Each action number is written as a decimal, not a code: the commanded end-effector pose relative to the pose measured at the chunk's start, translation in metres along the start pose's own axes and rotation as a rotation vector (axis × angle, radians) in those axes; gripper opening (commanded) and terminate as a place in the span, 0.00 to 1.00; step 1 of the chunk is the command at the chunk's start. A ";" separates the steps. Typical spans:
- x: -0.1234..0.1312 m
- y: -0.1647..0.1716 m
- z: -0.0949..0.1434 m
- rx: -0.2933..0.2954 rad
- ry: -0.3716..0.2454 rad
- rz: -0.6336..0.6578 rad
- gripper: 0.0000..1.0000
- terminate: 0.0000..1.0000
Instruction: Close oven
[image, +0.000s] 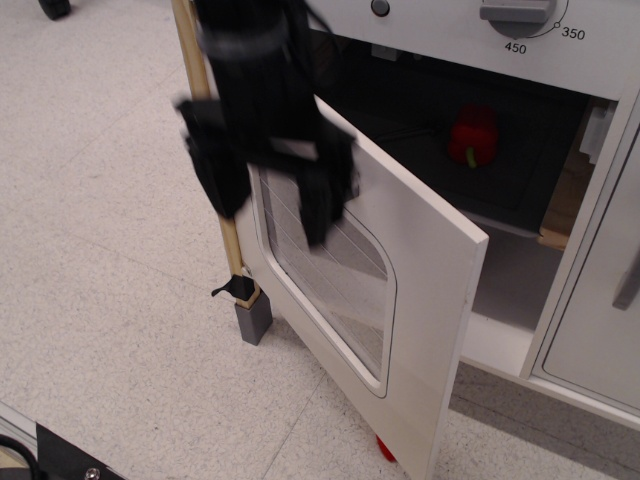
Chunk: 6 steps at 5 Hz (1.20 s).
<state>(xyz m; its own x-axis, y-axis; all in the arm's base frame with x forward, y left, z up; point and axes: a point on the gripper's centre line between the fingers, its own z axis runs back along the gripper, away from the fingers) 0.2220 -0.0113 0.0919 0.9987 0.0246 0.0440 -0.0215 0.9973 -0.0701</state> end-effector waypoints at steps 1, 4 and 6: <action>0.002 -0.012 -0.055 0.051 -0.029 -0.047 1.00 0.00; 0.053 -0.036 -0.066 -0.078 -0.173 0.044 1.00 0.00; 0.096 -0.053 -0.073 -0.080 -0.206 0.056 1.00 0.00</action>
<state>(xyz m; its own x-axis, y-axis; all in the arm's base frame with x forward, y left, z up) 0.3137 -0.0690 0.0088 0.9739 0.1134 0.1964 -0.0847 0.9853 -0.1486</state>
